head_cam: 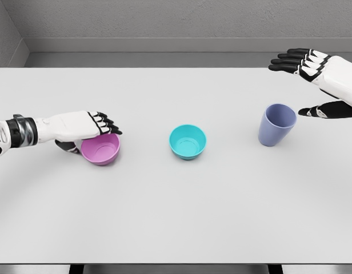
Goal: Stacking bowl and cup with both arms
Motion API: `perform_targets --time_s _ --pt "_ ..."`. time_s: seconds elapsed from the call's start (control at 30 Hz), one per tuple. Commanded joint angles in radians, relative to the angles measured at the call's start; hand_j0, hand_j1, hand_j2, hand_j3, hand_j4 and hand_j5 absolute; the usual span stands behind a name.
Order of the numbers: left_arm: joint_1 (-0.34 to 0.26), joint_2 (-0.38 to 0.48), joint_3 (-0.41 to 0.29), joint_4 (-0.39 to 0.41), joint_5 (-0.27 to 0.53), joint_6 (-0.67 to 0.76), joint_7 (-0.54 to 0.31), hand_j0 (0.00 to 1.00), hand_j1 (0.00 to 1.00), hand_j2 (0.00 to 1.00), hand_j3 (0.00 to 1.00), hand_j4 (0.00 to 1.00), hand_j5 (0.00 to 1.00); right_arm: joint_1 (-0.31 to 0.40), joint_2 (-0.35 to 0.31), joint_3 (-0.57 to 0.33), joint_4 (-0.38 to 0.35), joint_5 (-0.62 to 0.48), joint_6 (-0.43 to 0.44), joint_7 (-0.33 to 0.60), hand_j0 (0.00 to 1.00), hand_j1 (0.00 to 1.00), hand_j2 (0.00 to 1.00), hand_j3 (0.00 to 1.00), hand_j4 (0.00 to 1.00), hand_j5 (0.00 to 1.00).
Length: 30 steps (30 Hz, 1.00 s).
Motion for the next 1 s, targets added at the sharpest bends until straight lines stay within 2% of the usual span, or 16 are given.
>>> perform_targets --time_s 0.0,0.5,0.67,0.83,0.97 --pt "0.000 -0.001 0.002 -0.001 0.007 0.001 -0.001 1.00 1.00 1.00 1.00 1.00 1.00 0.000 -0.003 -0.001 0.000 -0.007 0.001 -0.001 1.00 1.00 1.00 1.00 1.00 1.00" --pt "0.002 0.002 -0.004 -0.035 0.008 0.001 -0.002 1.00 1.00 1.00 1.00 1.00 1.00 0.003 -0.004 -0.001 0.000 -0.007 0.001 -0.001 1.00 1.00 1.00 1.00 1.00 1.00" --pt "0.002 0.002 -0.004 -0.046 0.010 0.001 -0.034 0.99 0.99 0.99 0.99 0.99 0.99 0.003 -0.004 -0.001 0.000 -0.007 0.001 -0.001 1.00 1.00 1.00 1.00 1.00 1.00" --pt "0.003 0.002 -0.004 -0.052 0.010 0.001 -0.062 0.81 0.81 0.81 0.81 0.81 0.81 0.003 -0.004 -0.001 0.000 -0.007 0.001 -0.001 1.00 1.00 1.00 1.00 1.00 1.00" --pt "0.003 0.002 -0.004 -0.054 0.010 0.001 -0.062 0.72 0.72 0.72 0.72 0.72 0.72 0.003 -0.006 -0.001 0.000 -0.007 0.001 -0.001 1.00 1.00 1.00 1.00 1.00 1.00"
